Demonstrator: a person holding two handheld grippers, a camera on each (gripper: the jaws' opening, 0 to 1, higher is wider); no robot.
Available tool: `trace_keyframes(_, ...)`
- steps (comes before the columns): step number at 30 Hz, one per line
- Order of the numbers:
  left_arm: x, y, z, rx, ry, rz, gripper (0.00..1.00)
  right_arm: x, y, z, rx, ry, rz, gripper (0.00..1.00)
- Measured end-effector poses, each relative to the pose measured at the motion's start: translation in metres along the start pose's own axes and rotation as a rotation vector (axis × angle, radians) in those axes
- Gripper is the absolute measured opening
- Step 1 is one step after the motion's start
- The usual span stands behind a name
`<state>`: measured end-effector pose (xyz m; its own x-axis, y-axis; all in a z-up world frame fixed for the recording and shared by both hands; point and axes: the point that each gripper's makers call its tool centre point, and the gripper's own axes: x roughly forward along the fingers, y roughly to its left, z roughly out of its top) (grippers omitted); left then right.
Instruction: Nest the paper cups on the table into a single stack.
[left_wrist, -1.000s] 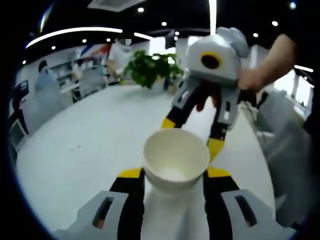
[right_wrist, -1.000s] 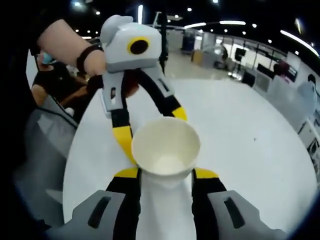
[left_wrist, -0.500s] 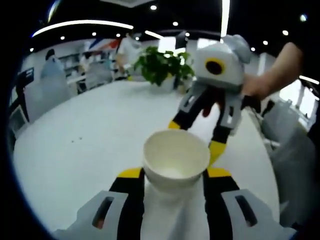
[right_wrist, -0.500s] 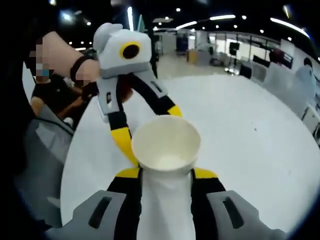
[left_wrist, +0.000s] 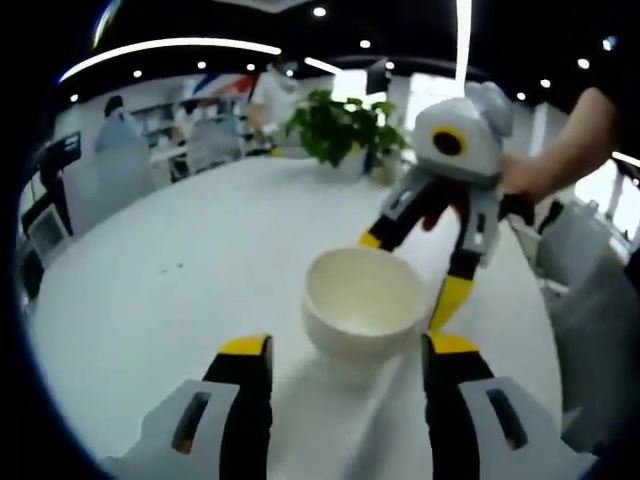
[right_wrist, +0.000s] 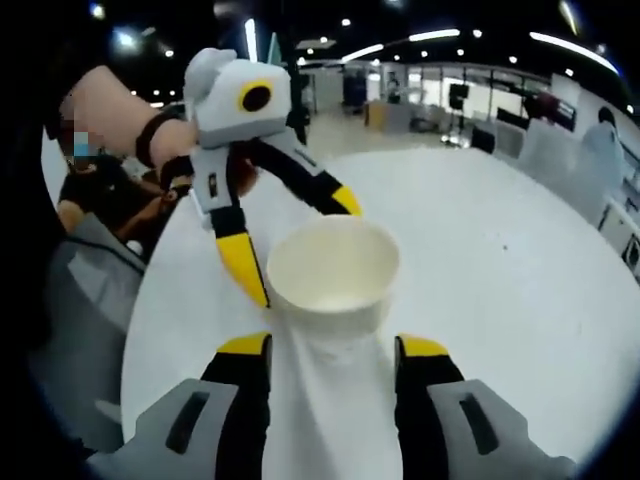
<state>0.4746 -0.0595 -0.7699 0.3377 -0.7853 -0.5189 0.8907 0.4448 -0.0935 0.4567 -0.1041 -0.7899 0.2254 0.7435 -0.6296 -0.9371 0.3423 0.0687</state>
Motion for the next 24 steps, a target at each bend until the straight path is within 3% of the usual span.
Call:
trace_keyframes(8,-0.025,-0.011,-0.008,-0.011,0.009,0.026,0.60,-0.022,0.014,-0.011,0.022,-0.012,-0.025,0.51)
trace_keyframes(10,-0.033,-0.015,-0.005,-0.010,-0.006,0.031,0.60,-0.028,0.022,-0.008,0.024,-0.049,-0.025,0.51)
trace_keyframes(24,-0.079,-0.054,0.002,-0.020,-0.064,0.068,0.65,-0.060,0.077,-0.018,0.148,-0.142,-0.106,0.63)
